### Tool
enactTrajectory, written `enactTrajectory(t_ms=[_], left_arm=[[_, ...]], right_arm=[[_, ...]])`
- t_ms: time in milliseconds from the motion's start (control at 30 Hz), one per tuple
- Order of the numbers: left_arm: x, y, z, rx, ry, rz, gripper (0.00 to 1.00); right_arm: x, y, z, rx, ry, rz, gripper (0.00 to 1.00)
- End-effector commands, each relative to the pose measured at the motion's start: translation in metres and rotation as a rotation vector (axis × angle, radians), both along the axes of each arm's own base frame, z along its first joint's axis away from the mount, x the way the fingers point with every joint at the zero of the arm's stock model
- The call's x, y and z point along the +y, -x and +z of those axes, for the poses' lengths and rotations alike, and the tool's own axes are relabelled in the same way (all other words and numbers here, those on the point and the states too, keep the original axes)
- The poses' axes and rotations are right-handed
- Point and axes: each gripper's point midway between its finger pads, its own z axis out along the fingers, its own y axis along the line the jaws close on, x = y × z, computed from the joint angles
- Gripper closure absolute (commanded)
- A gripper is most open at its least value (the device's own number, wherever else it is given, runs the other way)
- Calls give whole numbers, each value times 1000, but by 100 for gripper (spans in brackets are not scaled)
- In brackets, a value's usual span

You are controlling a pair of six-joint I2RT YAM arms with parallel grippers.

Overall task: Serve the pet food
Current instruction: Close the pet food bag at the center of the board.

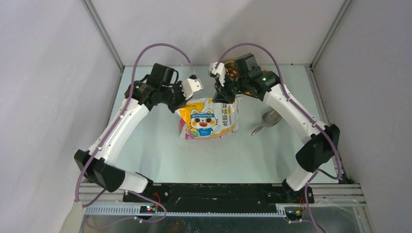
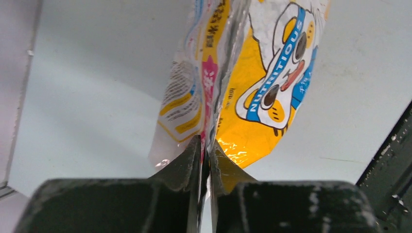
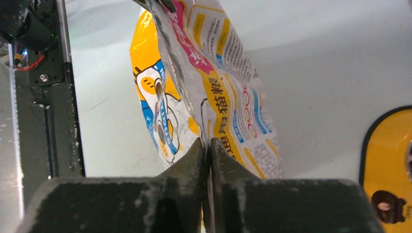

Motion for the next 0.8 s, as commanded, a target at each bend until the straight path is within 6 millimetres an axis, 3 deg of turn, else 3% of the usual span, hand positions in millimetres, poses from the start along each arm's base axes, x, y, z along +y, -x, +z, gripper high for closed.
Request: enactTrajectory(t_ms=[0,100,167,367,533,767], left_arm=[[-1,-17,59,-189,105,32,84],[-4,-19,63,-187,111,23,82],[-6,-20,60,-181,111,15,79],[-23,-23,59,-152,164,-27,60],[-51,-26,64,-127,191,-100,57],[-97,-20,48,-79,176,-220,57]], right_arm=[[10,-11,44,-81,-99,-3,80],[-5,-13,45,-123,-71,-18,56],[-17,-15,43,-164,-48,-24,50],[-51,-15,32,-247,33,-19,48],[-65,-19,24,-269,59,-29,48],[-72,-20,18,-285,77,-11,49]])
